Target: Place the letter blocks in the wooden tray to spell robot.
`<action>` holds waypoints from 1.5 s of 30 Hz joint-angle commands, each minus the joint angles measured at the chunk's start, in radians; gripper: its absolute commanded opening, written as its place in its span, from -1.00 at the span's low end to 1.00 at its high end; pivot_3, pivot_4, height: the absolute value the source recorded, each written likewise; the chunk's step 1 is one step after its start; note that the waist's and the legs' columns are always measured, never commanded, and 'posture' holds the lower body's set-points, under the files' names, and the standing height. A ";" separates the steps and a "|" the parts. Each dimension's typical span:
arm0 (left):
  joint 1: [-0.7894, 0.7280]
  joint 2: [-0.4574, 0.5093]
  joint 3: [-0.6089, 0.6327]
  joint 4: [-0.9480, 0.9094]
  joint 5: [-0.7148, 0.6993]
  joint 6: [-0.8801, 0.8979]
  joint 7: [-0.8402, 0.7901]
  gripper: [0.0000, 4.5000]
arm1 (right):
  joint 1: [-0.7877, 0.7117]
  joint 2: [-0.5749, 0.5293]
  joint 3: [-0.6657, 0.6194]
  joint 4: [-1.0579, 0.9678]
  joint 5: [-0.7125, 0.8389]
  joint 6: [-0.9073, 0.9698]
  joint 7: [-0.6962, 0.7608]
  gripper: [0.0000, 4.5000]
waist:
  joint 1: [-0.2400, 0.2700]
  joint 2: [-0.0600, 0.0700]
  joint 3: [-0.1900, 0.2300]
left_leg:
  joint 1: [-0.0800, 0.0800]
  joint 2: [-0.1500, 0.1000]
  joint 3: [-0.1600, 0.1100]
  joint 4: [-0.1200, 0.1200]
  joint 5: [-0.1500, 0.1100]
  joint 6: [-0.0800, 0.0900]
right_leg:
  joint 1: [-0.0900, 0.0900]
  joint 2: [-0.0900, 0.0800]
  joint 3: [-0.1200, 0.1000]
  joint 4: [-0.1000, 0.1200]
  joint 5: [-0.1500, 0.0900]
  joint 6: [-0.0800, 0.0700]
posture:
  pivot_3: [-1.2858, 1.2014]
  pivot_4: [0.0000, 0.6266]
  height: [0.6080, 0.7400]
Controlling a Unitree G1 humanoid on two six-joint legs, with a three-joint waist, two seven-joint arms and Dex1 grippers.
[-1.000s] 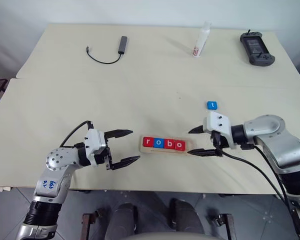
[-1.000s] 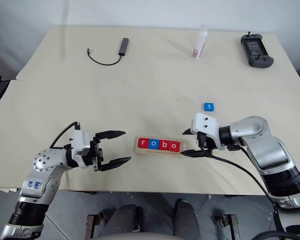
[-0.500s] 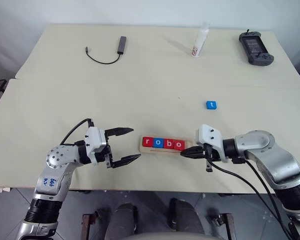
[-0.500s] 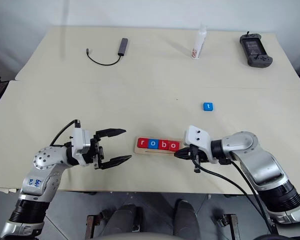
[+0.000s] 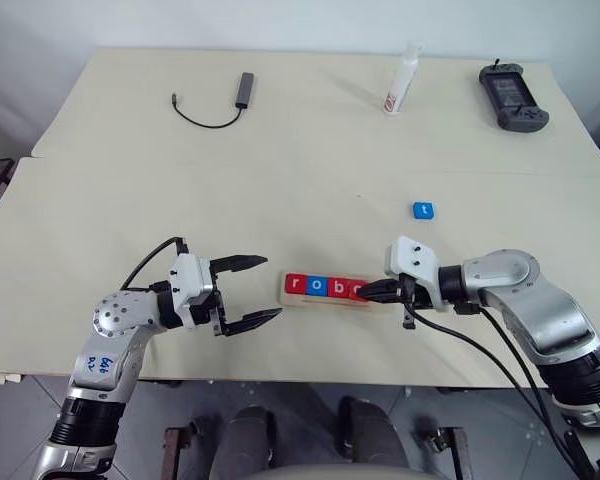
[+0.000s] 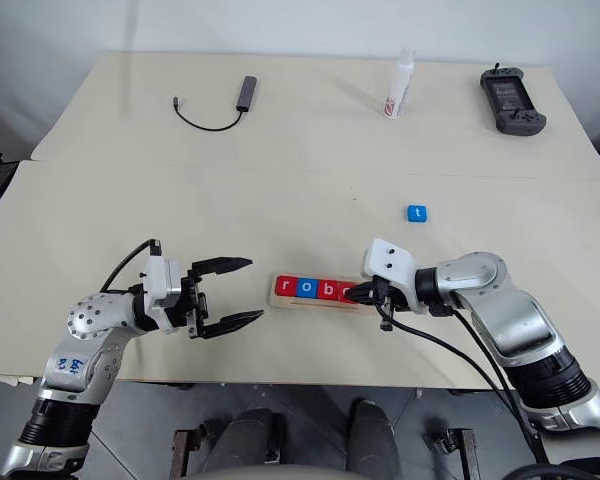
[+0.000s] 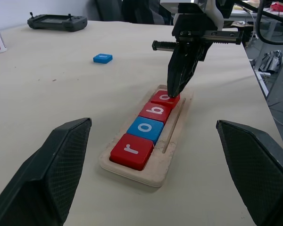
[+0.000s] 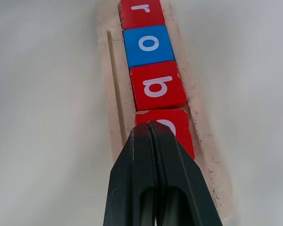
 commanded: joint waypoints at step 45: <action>-0.118 0.007 0.028 0.164 -0.010 0.018 -0.067 1.00 | 0.709 0.168 -0.880 0.057 0.188 -0.465 -0.165 0.99 | 0.019 0.000 -0.001 | 0.003 0.000 0.004 -0.001 0.000 0.000 | 0.001 0.001 0.003 0.001 0.000 0.000 | 0.03 -0.52 1.00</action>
